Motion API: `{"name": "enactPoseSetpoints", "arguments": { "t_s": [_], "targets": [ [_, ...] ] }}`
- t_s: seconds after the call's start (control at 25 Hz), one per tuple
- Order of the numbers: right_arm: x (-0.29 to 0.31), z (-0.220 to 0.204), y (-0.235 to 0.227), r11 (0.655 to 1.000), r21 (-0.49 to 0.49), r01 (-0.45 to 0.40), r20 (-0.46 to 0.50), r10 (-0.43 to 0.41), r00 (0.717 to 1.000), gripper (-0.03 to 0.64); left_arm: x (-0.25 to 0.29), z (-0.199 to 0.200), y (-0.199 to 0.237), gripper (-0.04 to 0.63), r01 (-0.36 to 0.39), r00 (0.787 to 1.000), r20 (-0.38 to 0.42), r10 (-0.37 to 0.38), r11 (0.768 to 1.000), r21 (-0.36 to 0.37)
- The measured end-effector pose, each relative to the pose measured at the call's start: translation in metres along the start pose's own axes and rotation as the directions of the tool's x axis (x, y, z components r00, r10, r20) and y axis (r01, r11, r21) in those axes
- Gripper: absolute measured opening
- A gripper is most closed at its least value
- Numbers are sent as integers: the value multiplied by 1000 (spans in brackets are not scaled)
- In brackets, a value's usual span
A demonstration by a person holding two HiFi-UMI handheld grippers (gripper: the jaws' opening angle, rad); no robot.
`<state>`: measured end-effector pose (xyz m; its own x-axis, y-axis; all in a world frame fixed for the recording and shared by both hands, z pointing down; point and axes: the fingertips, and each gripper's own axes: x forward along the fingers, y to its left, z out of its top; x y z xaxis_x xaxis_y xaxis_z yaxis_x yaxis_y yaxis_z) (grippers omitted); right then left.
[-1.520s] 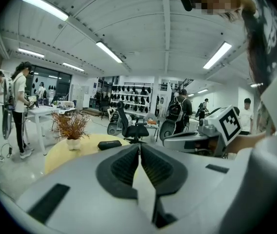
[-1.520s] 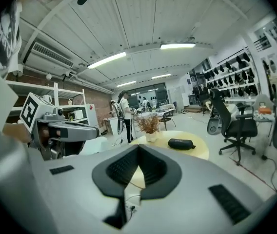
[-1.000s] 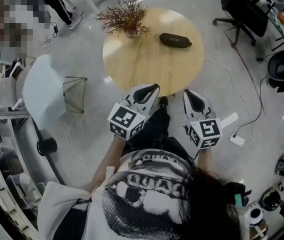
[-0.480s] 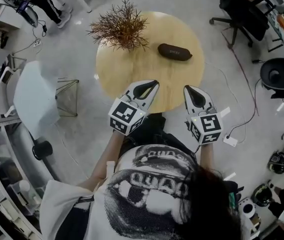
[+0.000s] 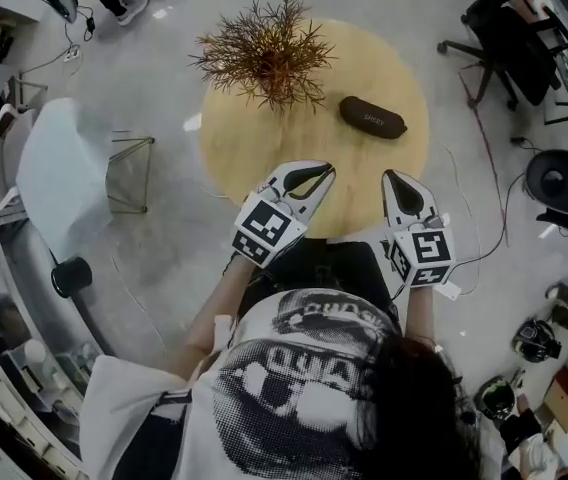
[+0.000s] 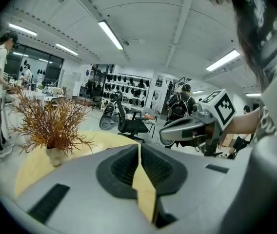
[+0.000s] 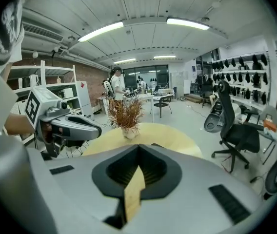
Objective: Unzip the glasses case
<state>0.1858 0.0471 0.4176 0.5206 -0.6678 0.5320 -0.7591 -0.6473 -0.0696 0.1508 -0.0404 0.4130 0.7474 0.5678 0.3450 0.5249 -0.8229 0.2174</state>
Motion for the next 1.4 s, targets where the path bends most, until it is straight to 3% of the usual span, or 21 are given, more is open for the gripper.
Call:
{"name": "enactPoseSetpoints", "arguments": {
  "t_s": [0.12, 0.36, 0.52, 0.64, 0.8, 1.04, 1.28, 1.4],
  "targets": [
    [14, 1, -4, 999, -30, -21, -22, 20, 1000, -2, 0, -2, 10, 21, -15, 1000, 1, 15, 1000, -18],
    [46, 2, -21, 984, -141, -112, -120, 96, 988, 73, -8, 3, 27, 21, -84, 995, 39, 88, 993, -88],
    [80, -6, -37, 954, -216, -206, -209, 161, 965, 145, -11, 3, 37, 21, -154, 986, 43, 160, 982, -113],
    [108, -16, -48, 918, -263, -298, -297, 216, 930, 216, -12, 0, 37, 21, -222, 973, 37, 229, 964, -144],
    [148, -30, -56, 852, -310, -421, -401, 284, 871, 272, -13, -10, 41, 21, -349, 934, 3, 357, 913, -213],
    [177, -54, -65, 772, -270, -575, -527, 381, 759, 337, -6, -18, 32, 21, -474, 875, -41, 482, 838, -270],
    [190, -71, -68, 648, -264, -715, -639, 438, 633, 337, -6, -27, 27, 21, -586, 800, -75, 596, 748, -311],
    [194, -79, -70, 624, -259, -737, -664, 439, 605, 312, -8, -34, 20, 21, -621, 772, -91, 629, 716, -320]
  ]
}}
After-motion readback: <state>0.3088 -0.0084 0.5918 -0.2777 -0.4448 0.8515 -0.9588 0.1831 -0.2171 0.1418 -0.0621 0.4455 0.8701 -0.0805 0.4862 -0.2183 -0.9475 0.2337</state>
